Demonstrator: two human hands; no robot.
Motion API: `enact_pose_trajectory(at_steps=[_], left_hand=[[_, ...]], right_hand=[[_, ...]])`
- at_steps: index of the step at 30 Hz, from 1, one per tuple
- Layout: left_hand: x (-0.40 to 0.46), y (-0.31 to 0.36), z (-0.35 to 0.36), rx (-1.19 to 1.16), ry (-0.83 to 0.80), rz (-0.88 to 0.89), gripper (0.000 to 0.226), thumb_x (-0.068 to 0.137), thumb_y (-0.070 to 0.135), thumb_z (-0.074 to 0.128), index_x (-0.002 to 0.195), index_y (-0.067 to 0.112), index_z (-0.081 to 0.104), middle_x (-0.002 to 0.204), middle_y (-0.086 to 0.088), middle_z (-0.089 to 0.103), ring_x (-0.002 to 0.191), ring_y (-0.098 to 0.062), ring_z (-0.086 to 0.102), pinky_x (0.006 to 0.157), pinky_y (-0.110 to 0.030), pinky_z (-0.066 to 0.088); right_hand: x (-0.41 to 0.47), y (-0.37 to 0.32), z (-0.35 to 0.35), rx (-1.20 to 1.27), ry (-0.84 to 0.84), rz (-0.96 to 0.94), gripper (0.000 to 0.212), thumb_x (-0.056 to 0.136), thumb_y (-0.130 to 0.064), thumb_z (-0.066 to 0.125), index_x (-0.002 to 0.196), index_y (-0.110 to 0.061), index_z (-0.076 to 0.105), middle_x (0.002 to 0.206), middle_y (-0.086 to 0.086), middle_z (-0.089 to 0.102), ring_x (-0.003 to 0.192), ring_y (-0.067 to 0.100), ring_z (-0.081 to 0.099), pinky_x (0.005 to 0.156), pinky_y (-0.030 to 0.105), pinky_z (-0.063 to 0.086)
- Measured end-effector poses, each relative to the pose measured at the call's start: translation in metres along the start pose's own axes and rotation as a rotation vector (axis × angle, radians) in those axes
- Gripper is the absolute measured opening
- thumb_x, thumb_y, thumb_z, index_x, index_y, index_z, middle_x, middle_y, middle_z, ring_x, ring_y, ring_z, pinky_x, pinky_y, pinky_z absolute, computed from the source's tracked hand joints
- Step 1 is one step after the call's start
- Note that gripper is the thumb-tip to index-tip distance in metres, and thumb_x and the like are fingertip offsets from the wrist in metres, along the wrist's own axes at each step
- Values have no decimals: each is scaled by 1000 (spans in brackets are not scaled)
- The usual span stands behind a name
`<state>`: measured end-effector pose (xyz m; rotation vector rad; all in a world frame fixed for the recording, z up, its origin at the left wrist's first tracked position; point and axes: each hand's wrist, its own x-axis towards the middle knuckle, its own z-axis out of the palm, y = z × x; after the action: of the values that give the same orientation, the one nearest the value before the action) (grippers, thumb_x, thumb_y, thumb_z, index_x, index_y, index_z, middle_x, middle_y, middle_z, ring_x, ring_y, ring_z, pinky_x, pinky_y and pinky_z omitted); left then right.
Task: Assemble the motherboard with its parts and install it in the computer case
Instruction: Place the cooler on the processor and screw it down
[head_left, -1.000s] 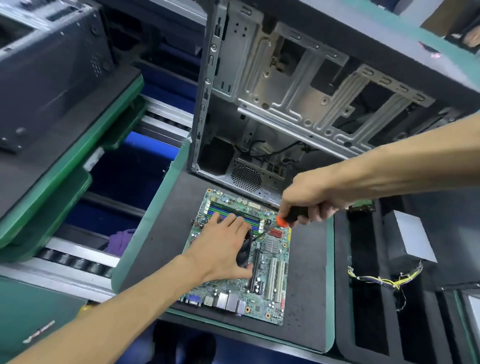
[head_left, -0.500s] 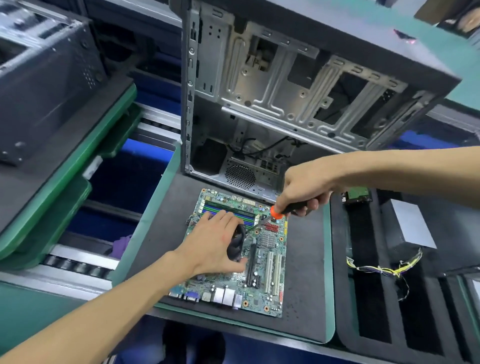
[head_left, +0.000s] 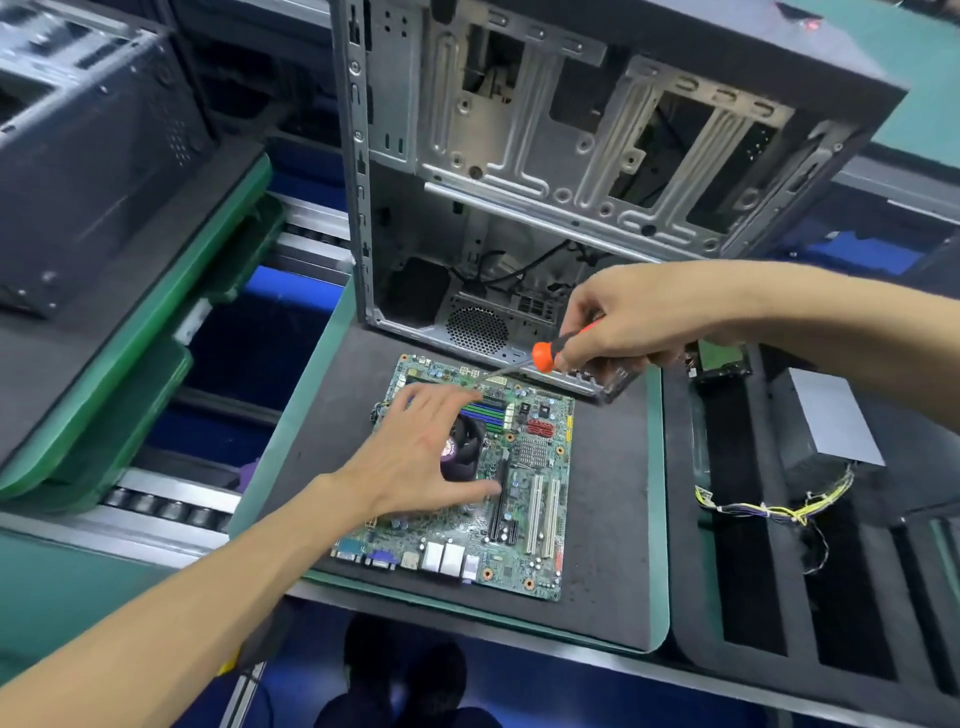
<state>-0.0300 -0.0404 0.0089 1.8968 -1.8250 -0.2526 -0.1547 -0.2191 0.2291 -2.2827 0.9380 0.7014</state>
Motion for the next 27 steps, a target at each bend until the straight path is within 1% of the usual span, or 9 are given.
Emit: enact_pose_trajectory(at_steps=[2, 4, 6, 8, 11, 15, 19, 25, 27], left_hand=[[-5, -1, -5, -99, 83, -87, 85, 80, 77, 54, 139, 17, 43, 131, 3, 48, 123, -11, 37, 108, -28, 21], [-16, -6, -8, -147, 202, -205, 73, 80, 69, 59, 131, 18, 47, 127, 4, 46, 119, -14, 40, 102, -29, 25], [-30, -9, -9, -177, 297, -337, 64, 77, 67, 62, 120, 21, 50, 118, 7, 46, 110, -13, 43, 95, -30, 29], [-44, -10, -7, -221, 350, -461, 62, 74, 71, 63, 113, 25, 49, 110, 9, 45, 103, -11, 43, 93, -29, 31], [-57, -6, 2, -325, 318, -665, 68, 67, 78, 64, 111, 31, 44, 105, 13, 43, 101, -11, 43, 96, -34, 40], [-61, -6, 13, -455, 211, -892, 93, 53, 91, 63, 121, 30, 45, 108, 15, 41, 112, -14, 44, 105, -42, 42], [-63, -9, 16, -417, 134, -948, 114, 46, 99, 52, 131, 23, 47, 119, 9, 42, 119, -13, 39, 109, -38, 37], [-65, -13, 13, -469, 88, -934, 111, 55, 91, 58, 138, 19, 48, 120, 7, 40, 119, -14, 39, 110, -40, 37], [-68, -11, 12, -502, 88, -922, 109, 56, 88, 58, 140, 20, 46, 121, 8, 40, 119, -12, 38, 110, -38, 35]], right_hand=[[-3, -5, 0, -2, 32, -77, 23, 91, -30, 72, 97, -8, 72, 64, -1, 71, 44, 9, 50, 36, 16, 36], [-6, -11, -1, -34, 82, -168, 16, 89, -31, 74, 94, -16, 73, 68, -2, 74, 45, 7, 57, 37, 18, 41], [-8, -17, -2, -91, 131, -235, 15, 87, -40, 75, 91, -25, 75, 68, -7, 74, 45, 5, 60, 41, 18, 45], [-10, -26, -1, -193, 170, -279, 24, 82, -54, 70, 91, -32, 76, 64, -14, 71, 47, 1, 59, 46, 16, 46], [-9, -36, 6, -286, 209, -351, 34, 77, -66, 68, 90, -36, 78, 64, -15, 71, 59, -7, 58, 47, 9, 38], [-3, -46, 24, -355, 233, -410, 33, 77, -63, 68, 90, -35, 79, 62, -12, 67, 55, 4, 54, 46, 14, 37], [4, -54, 33, -430, 242, -446, 31, 78, -59, 68, 90, -33, 79, 56, -8, 63, 50, 11, 49, 48, 18, 42], [13, -63, 40, -465, 208, -465, 30, 81, -59, 70, 94, -33, 79, 48, -26, 53, 47, 7, 49, 46, 18, 36], [17, -64, 42, -472, 202, -464, 31, 80, -58, 69, 94, -33, 80, 48, -26, 55, 48, 4, 51, 48, 19, 38]])
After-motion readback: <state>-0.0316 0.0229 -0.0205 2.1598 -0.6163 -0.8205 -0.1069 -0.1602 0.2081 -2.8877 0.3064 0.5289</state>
